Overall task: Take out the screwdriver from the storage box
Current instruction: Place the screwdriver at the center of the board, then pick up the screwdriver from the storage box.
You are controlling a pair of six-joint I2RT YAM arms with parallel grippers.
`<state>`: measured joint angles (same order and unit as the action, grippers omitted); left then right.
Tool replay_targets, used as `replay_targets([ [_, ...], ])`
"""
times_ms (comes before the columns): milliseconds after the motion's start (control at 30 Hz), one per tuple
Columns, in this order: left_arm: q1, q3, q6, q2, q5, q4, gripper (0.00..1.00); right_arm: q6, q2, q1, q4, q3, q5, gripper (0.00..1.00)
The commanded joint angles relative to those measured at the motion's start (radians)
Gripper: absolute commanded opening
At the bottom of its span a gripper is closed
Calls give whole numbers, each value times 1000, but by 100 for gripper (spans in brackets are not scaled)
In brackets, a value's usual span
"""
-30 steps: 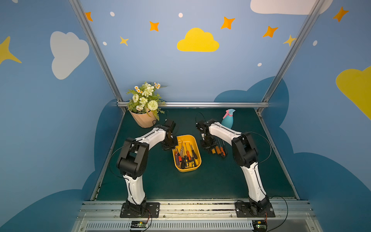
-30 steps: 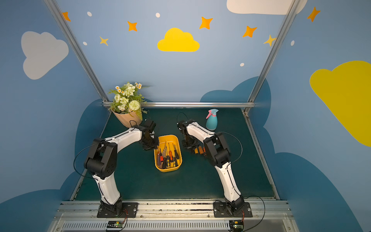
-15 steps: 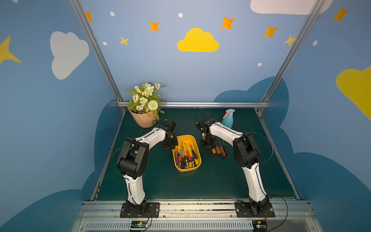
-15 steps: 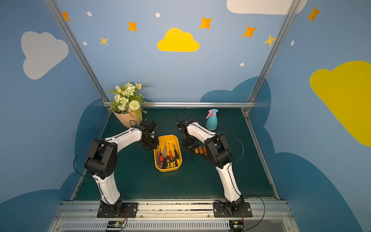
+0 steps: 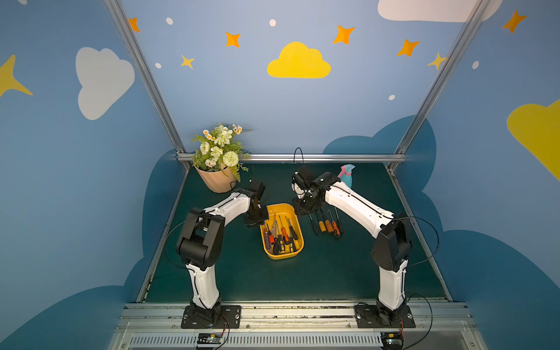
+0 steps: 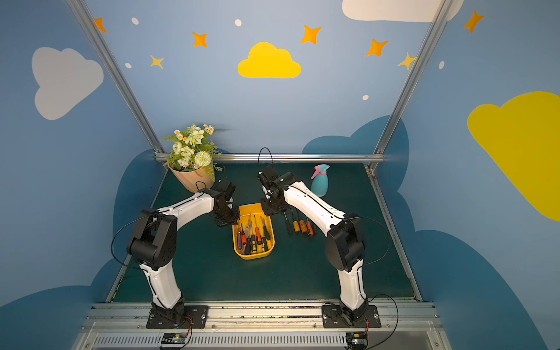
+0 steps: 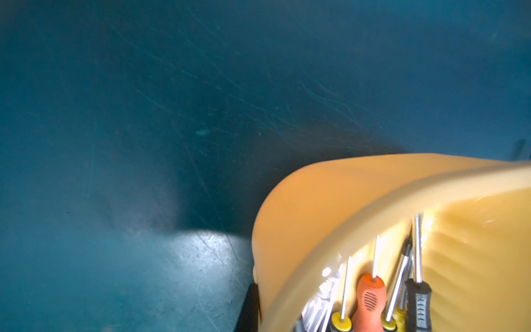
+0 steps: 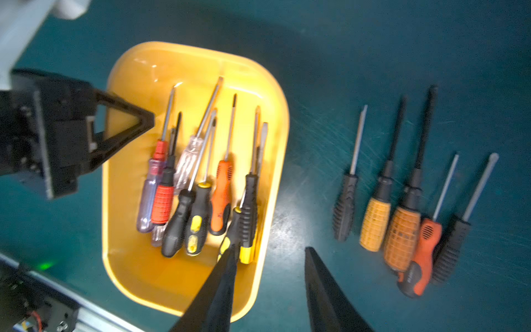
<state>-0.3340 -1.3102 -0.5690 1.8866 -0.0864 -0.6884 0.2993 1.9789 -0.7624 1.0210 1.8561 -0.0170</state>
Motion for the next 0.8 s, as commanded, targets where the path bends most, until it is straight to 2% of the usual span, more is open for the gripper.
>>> replay_targets([
  [0, 4, -17, 1, -27, -33, -5, 2, -13, 41, -27, -1, 29, -103, 42],
  [300, 3, -20, -1, -27, -38, -5, 2, 15, 133, -90, -2, 47, -164, 42],
  [767, 4, -14, -2, -26, -42, 0, 3, 50, 283, -105, 34, 88, -117, 39],
])
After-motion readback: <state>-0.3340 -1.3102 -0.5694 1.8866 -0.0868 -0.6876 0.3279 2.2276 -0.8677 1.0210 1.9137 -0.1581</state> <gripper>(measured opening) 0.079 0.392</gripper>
